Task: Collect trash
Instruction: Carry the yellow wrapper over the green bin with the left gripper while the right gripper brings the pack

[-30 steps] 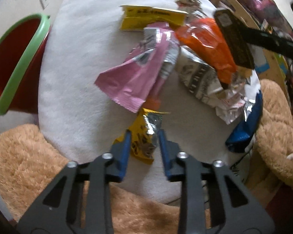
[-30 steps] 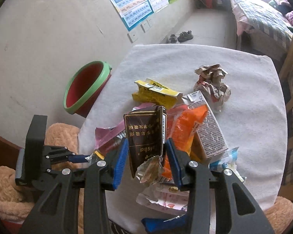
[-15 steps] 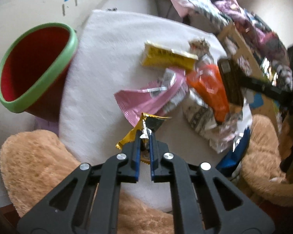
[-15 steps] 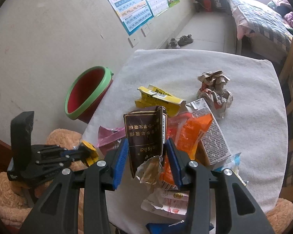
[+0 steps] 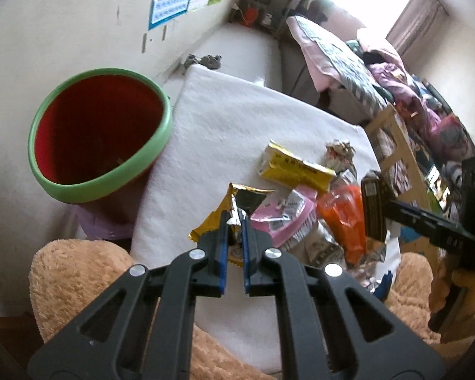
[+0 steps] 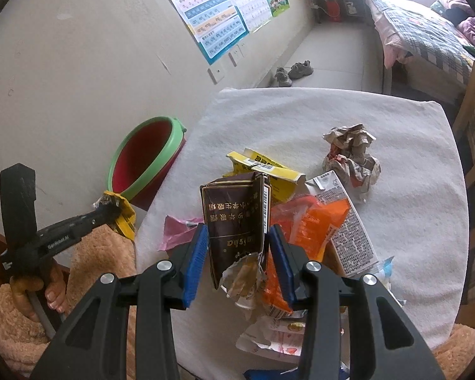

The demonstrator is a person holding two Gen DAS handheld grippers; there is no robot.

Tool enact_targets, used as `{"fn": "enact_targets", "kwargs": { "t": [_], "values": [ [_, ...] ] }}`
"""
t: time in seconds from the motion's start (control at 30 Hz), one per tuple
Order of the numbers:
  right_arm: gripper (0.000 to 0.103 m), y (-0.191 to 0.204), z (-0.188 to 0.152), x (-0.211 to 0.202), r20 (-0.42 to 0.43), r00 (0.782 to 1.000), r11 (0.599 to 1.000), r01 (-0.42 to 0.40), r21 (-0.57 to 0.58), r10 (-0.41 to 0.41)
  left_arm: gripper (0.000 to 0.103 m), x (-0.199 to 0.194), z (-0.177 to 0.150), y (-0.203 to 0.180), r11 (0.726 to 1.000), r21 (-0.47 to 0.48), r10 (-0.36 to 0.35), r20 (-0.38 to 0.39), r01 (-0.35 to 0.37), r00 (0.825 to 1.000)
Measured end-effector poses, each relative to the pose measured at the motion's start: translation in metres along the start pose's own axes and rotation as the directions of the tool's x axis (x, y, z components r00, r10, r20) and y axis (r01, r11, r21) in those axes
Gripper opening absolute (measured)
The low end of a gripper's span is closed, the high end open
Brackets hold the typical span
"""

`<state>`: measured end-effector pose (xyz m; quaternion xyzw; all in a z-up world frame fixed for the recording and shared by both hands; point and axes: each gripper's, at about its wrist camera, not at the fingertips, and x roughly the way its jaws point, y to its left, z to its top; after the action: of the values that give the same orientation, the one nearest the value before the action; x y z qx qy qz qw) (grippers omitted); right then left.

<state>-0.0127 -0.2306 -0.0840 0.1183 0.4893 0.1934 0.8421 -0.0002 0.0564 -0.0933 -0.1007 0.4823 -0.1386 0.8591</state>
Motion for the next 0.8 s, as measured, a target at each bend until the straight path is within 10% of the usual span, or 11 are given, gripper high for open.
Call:
{"fn": "enact_targets", "kwargs": {
  "t": [0.8],
  "values": [
    [0.039,0.015,0.020,0.006,0.026,1.000,1.000,0.004,0.005,-0.004,0.007,-0.011,0.023,0.027,0.996,-0.081,0.054,0.095,-0.047,0.994]
  ]
}}
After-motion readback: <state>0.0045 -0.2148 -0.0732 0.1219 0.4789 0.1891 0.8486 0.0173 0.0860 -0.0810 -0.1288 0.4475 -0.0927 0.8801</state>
